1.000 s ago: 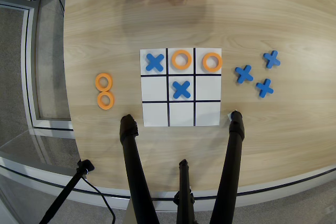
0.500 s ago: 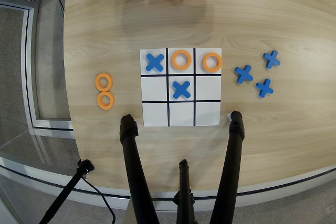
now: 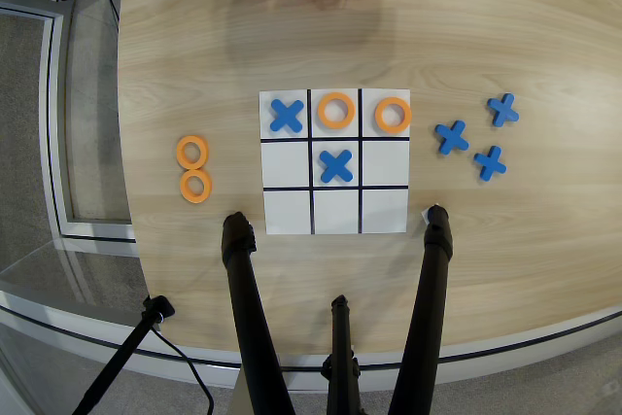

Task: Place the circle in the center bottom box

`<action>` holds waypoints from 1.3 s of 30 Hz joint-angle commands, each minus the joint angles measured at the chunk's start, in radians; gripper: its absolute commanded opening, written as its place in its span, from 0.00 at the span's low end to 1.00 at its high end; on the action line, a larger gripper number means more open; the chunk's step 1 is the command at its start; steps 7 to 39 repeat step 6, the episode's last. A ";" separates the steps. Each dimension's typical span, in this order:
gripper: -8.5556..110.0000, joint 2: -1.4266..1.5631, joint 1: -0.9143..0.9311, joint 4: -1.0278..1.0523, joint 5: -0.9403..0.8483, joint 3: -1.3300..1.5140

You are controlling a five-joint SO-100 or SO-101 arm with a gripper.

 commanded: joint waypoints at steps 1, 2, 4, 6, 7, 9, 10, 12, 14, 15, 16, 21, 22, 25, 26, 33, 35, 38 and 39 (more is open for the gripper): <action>0.07 0.017 -0.002 0.008 0.003 0.057; 0.07 0.017 -0.002 0.008 0.003 0.057; 0.07 0.017 -0.002 0.008 0.003 0.057; 0.07 0.017 -0.002 0.008 0.003 0.057; 0.07 0.017 -0.002 0.008 0.003 0.057; 0.07 0.017 -0.002 0.008 0.003 0.057; 0.07 0.017 -0.002 0.008 0.003 0.057; 0.07 0.017 -0.002 0.008 0.003 0.057; 0.07 0.017 -0.002 0.008 0.003 0.057; 0.07 0.017 -0.002 0.008 0.003 0.057; 0.07 0.017 -0.002 0.008 0.003 0.057; 0.07 0.017 -0.002 0.008 0.003 0.057; 0.07 0.017 -0.002 0.008 0.003 0.057; 0.07 0.017 -0.002 0.008 0.003 0.057; 0.07 0.017 -0.002 0.008 0.003 0.057; 0.07 0.017 -0.002 0.008 0.003 0.057; 0.07 0.017 -0.002 0.008 0.003 0.057; 0.07 0.017 -0.002 0.008 0.003 0.057; 0.07 0.017 -0.002 0.008 0.003 0.057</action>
